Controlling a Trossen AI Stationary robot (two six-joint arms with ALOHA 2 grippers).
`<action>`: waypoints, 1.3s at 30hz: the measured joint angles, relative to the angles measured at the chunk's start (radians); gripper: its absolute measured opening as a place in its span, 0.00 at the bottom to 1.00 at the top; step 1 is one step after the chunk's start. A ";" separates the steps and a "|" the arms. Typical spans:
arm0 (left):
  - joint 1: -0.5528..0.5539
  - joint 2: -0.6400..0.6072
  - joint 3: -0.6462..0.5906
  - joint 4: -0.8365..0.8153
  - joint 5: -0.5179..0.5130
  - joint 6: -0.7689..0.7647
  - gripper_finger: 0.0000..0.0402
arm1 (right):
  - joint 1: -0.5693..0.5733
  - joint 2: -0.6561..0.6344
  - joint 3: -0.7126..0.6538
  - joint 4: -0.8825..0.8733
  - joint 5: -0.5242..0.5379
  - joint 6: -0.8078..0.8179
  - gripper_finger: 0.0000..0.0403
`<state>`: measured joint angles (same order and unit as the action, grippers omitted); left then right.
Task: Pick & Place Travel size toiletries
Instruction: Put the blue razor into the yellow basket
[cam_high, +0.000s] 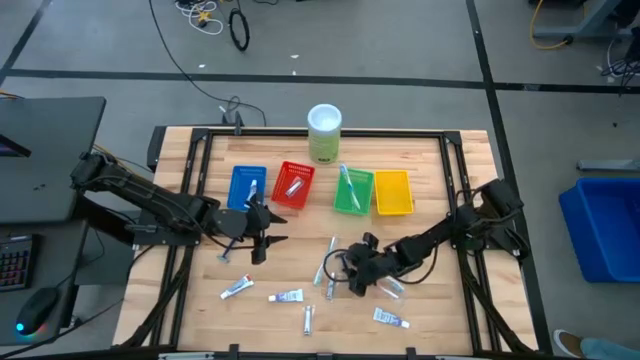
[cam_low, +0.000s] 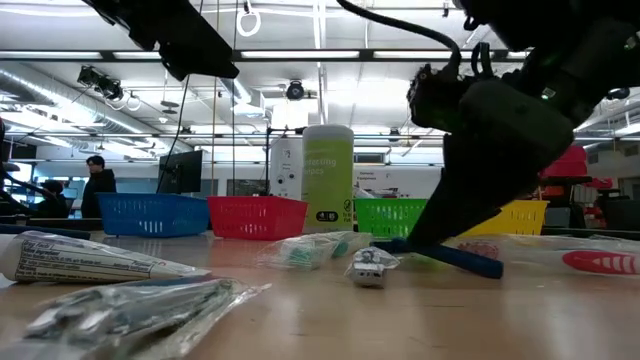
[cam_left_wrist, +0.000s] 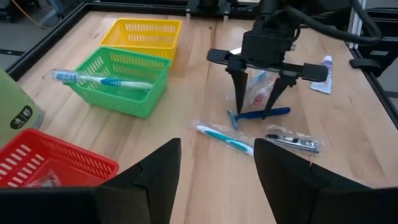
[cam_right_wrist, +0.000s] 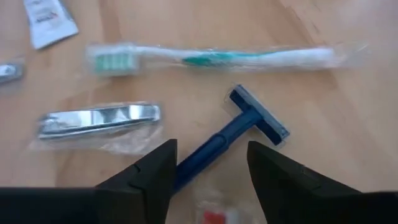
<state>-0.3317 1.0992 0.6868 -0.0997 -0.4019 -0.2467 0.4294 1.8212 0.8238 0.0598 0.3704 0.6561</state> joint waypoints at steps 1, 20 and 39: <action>0.000 0.000 0.000 0.000 0.000 0.001 0.53 | -0.010 0.000 0.000 -0.006 -0.002 -0.015 0.49; 0.000 0.000 0.000 0.000 0.006 -0.003 0.53 | -0.153 -0.009 -0.002 -0.028 -0.049 -0.075 0.09; 0.000 0.000 0.000 0.004 -0.005 -0.039 0.53 | -0.295 -0.548 -0.003 -0.743 0.238 -0.005 0.10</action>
<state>-0.3313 1.0996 0.6868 -0.0959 -0.4072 -0.2858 0.1341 1.2736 0.8204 -0.6829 0.6085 0.6513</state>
